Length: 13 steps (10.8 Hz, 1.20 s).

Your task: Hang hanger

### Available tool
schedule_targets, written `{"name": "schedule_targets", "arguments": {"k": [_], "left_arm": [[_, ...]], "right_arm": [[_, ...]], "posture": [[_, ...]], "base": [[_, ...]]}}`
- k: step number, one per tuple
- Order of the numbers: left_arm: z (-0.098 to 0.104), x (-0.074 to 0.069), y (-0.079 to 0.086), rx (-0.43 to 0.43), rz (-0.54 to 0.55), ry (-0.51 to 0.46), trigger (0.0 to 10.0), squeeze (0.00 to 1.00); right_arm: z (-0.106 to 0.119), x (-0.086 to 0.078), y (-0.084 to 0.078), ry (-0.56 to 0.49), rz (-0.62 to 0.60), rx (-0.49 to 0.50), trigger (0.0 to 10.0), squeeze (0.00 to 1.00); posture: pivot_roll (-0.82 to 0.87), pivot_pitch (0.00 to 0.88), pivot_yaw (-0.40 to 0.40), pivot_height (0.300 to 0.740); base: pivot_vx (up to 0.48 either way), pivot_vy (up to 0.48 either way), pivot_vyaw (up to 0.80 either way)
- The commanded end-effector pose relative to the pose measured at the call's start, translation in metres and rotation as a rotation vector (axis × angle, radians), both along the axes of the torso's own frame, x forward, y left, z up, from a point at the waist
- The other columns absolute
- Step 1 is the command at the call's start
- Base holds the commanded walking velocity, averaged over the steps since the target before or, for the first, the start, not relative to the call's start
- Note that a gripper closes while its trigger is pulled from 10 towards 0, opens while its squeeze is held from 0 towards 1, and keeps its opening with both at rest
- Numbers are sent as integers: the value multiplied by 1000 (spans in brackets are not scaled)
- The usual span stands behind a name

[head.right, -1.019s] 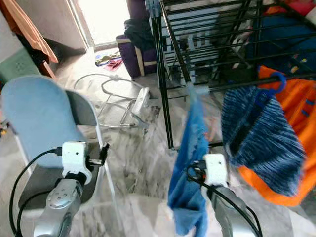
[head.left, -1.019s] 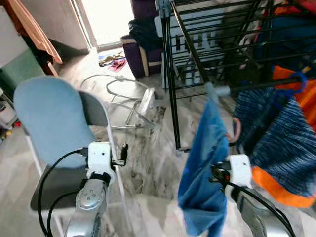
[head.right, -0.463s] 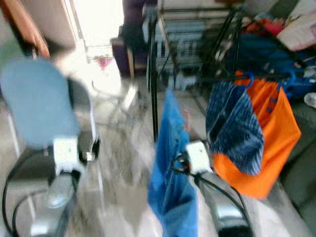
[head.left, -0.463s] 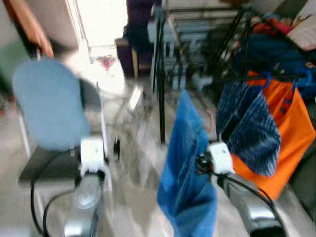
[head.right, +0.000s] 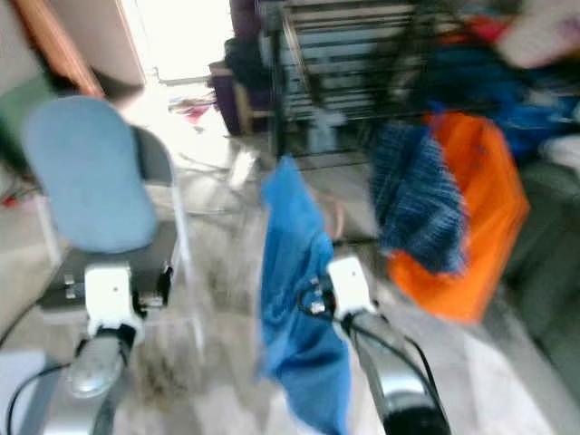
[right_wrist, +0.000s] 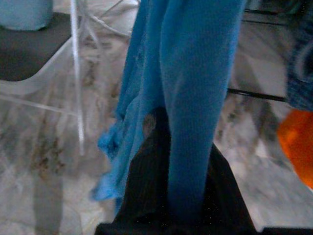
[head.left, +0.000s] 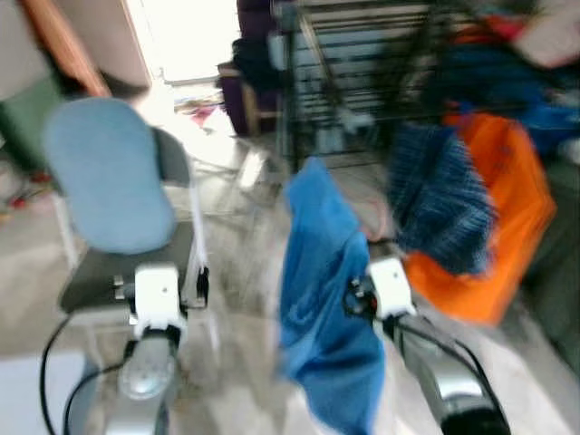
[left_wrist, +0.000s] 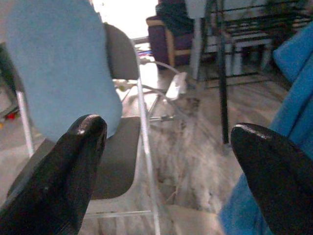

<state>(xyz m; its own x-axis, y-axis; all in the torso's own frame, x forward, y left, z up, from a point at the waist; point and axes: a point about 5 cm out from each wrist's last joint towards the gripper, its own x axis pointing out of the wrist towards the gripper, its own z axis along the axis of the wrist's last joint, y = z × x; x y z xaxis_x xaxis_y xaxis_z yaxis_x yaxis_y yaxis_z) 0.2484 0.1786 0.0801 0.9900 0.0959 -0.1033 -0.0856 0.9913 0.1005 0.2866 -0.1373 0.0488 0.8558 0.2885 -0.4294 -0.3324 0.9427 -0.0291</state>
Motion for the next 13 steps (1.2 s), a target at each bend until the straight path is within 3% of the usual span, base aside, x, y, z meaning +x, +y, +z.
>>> {"name": "schedule_targets", "arguments": {"k": [1, 4, 13], "left_arm": [[6, 5, -2, 6, -23, -32, 10000, 0], [2, 5, -13, -50, -67, -16, 10000, 0], [0, 13, -14, -31, -94, -6, 10000, 0]], "right_arm": [[11, 5, 3, -53, 9, 2, 10000, 0], [14, 4, 4, -71, 26, 49, 10000, 0], [10, -2, 5, -80, 60, 52, 10000, 0]], "posture": [[-20, 0, 75, 740], [-47, 0, 89, 740], [-80, 0, 121, 740]], "base": [[0, 0, 0], [0, -266, 0], [0, -480, 0]]}}
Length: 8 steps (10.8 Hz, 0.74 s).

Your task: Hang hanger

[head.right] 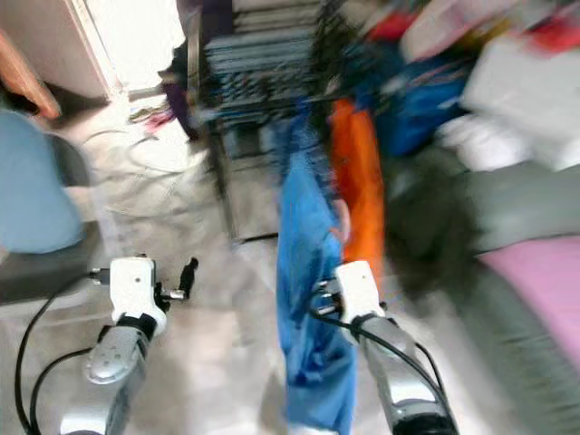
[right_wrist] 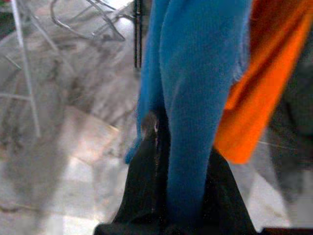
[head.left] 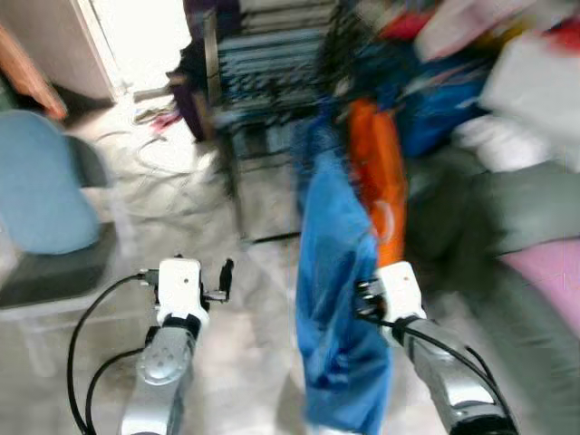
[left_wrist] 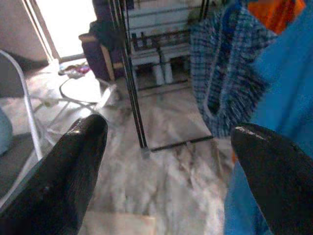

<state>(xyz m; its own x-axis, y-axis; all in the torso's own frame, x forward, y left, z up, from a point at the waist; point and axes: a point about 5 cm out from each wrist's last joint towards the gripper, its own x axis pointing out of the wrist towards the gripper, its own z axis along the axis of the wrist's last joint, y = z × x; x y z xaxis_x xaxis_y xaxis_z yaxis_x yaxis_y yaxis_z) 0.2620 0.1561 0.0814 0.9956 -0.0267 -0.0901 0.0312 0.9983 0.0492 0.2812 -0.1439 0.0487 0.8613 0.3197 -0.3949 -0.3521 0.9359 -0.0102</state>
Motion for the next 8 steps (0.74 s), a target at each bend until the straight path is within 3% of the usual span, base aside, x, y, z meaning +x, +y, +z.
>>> {"name": "schedule_targets", "arguments": {"k": [1, 3, 4, 5, 6, 7, 8], "left_arm": [[-1, 0, 7, 20, 22, 7, 10000, 0], [-2, 1, 10, 30, 60, 10, 10000, 0], [-1, 1, 13, 35, 88, 8, 10000, 0], [-1, 1, 18, 32, 118, 15, 10000, 0], [-2, 1, 20, 41, 138, 18, 10000, 0], [-2, 0, 21, 54, 156, 23, 10000, 0], [-3, 0, 22, 60, 164, 26, 10000, 0]], "right_arm": [[10, 2, 14, -43, 61, 17, 10000, 0], [13, 1, 13, -59, 63, 17, 10000, 0], [16, 2, 13, -107, 89, -53, 10000, 0], [16, -1, 18, -95, 118, 13, 10000, 0], [19, 0, 18, -146, 130, -65, 10000, 0], [23, -4, 22, -135, 211, -43, 10000, 0], [29, -4, 22, -148, 217, 19, 10000, 0]], "posture": [[-87, 0, 122, 740], [-91, 0, 123, 740], [-91, 0, 123, 740], [-89, 0, 124, 740], [-87, 0, 125, 740], [-86, 0, 126, 740], [-88, 0, 128, 740]], "base": [[0, -480, 0], [0, -152, 0], [0, 0, 0], [0, 0, 0], [0, 0, 0], [0, 0, 0], [0, 0, 0]]}}
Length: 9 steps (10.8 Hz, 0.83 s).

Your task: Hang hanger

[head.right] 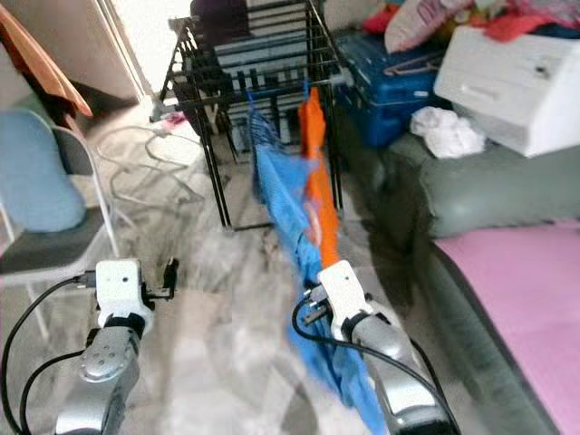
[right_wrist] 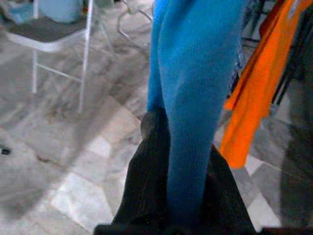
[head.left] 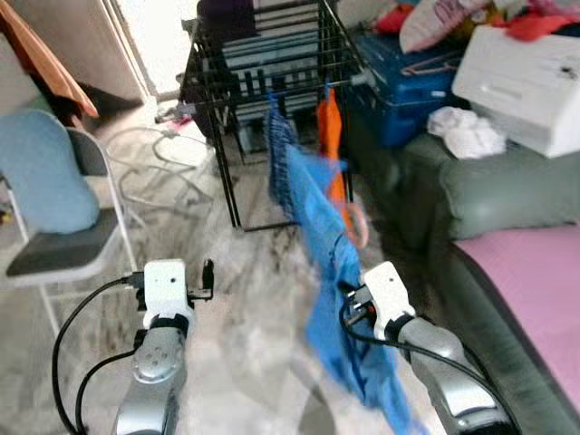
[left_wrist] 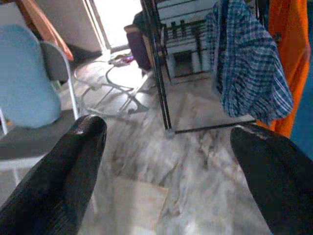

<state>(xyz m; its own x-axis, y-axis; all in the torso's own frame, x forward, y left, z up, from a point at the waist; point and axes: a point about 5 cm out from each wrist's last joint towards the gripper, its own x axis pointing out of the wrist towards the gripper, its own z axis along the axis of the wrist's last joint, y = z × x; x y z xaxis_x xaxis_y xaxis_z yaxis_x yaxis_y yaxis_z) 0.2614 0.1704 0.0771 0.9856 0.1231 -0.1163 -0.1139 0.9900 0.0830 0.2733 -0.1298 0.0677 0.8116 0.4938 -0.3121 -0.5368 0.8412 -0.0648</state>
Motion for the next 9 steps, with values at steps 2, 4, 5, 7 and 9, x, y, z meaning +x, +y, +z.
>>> {"name": "schedule_targets", "arguments": {"k": [2, 4, 5, 7, 9], "left_arm": [[3, 4, 15, -9, 58, 11, 10000, 0], [1, 6, 14, 4, 53, 26, 10000, 0], [1, 6, 16, 21, 57, 29, 10000, 0], [-1, 8, 18, 13, 69, 48, 10000, 0], [2, 10, 18, 24, 82, 30, 10000, 0]], "right_arm": [[27, 7, 5, -103, 17, 74, 10000, 0], [23, 8, -1, -85, -31, 71, 10000, 0], [24, 8, -2, -98, -32, 57, 10000, 0], [26, 4, 6, -128, 23, 63, 10000, 0], [27, 6, 4, -126, -3, 63, 10000, 0]], "posture": [[-96, 0, 142, 740], [-96, 0, 148, 740], [-98, 0, 150, 740], [-100, 0, 155, 740], [-100, 0, 156, 740]], "base": [[0, 0, 0], [0, 240, 0], [0, 480, 0], [0, 480, 0], [0, 409, 0]]}}
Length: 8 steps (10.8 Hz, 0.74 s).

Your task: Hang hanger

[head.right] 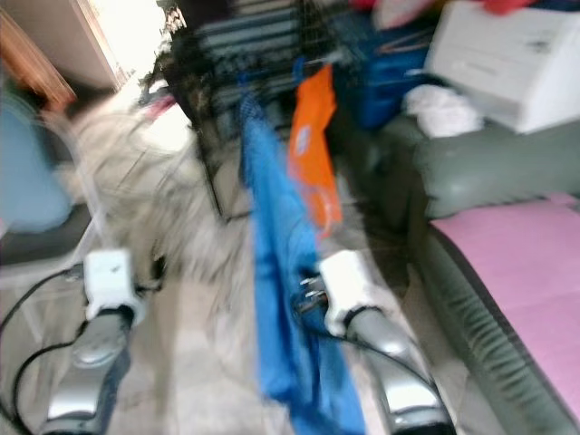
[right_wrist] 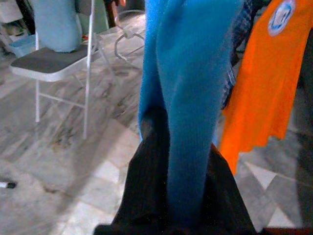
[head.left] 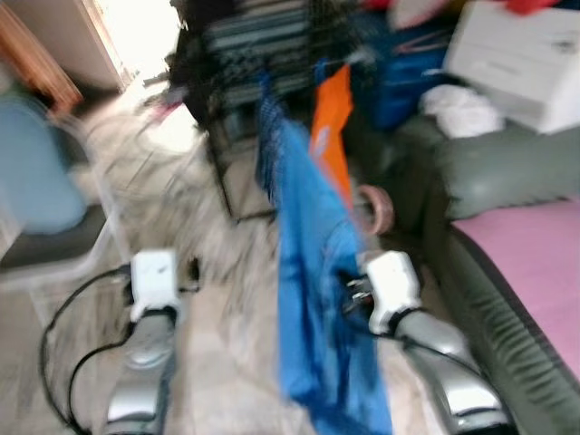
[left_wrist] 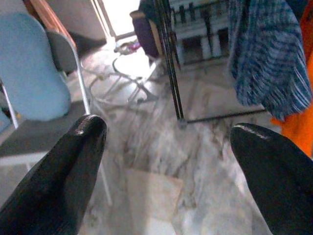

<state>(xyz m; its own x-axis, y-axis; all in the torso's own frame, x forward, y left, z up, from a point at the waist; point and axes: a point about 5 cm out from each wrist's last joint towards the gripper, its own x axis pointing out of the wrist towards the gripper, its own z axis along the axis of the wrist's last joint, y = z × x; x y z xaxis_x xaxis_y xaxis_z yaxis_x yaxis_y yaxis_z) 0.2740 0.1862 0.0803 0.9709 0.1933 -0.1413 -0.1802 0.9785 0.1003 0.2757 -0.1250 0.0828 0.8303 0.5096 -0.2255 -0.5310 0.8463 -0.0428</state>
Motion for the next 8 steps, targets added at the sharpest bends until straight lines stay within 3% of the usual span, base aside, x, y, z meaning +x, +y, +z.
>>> {"name": "schedule_targets", "arguments": {"k": [1, 4, 8], "left_arm": [[0, -2, 2, 30, 12, -3, 10000, 0], [-3, -5, -1, 3, 18, -5, 10000, 0], [2, -17, 9, -2, 92, -51, 10000, 0]], "right_arm": [[14, 4, -2, -57, 2, 26, 10000, 0], [12, -1, -2, -49, 59, 8, 10000, 0], [0, 7, 11, 4, 165, -60, 10000, 0]], "posture": [[-101, 0, 156, 740], [-94, 0, 125, 740], [-2, 0, -55, 740]], "base": [[0, 0, 0], [0, 0, 0], [0, 0, 0]]}}
